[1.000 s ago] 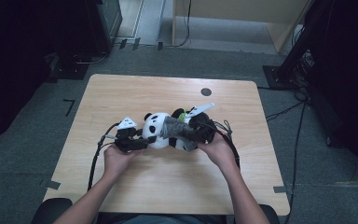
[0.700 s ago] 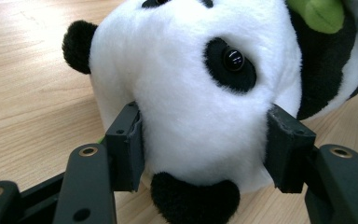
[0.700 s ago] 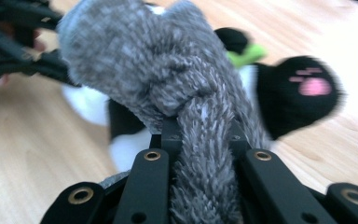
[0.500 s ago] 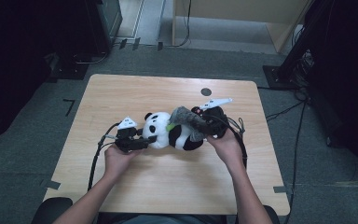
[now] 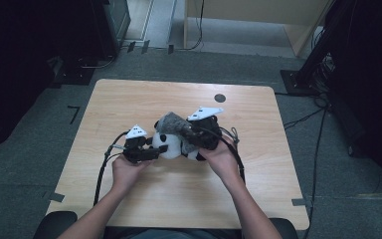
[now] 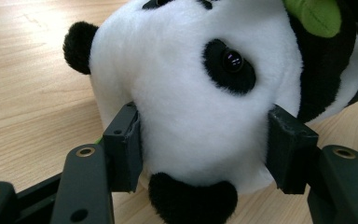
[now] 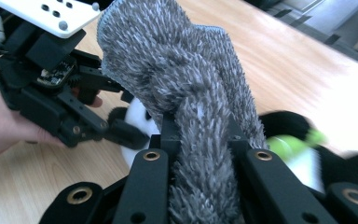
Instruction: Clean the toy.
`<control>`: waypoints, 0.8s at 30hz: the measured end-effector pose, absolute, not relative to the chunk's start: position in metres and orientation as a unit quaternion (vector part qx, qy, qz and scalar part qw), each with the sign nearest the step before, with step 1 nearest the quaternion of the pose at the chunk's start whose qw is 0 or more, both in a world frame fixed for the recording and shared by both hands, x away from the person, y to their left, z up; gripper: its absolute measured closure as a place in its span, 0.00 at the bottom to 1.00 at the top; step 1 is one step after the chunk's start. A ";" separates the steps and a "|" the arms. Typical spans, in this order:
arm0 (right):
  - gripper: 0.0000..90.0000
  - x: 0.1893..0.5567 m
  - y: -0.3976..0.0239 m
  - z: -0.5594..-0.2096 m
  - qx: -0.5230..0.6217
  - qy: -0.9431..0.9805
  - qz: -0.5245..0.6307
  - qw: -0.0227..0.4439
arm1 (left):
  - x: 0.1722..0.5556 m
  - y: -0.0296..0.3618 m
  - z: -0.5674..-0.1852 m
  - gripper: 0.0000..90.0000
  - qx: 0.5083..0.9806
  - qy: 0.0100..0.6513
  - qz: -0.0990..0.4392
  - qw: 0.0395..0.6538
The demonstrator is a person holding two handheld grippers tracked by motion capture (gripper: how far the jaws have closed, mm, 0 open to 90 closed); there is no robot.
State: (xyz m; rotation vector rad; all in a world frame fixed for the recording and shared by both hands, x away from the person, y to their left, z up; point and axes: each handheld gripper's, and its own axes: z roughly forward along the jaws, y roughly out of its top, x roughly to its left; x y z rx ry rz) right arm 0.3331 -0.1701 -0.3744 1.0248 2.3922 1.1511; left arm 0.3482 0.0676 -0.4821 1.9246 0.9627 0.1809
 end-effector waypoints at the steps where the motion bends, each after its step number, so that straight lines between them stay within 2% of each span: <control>1: 0.86 0.336 -0.163 -0.379 0.355 0.832 0.400 0.145 | 0.348 0.067 -0.482 0.43 0.786 0.394 0.075 0.471; 7: 0.86 0.347 -0.135 -0.409 0.342 0.855 0.368 0.128 | 0.346 0.068 -0.484 0.43 0.784 0.400 0.074 0.469; 10: 0.86 0.344 -0.132 -0.412 0.327 0.862 0.359 0.146 | 0.347 0.068 -0.485 0.42 0.784 0.399 0.076 0.470; 18: 0.87 0.339 -0.155 -0.414 0.325 0.874 0.342 0.117 | 0.352 0.068 -0.484 0.43 0.794 0.390 0.069 0.462; 24: 0.87 0.335 -0.174 -0.408 0.339 0.870 0.338 0.120 | 0.357 0.069 -0.483 0.43 0.794 0.392 0.055 0.461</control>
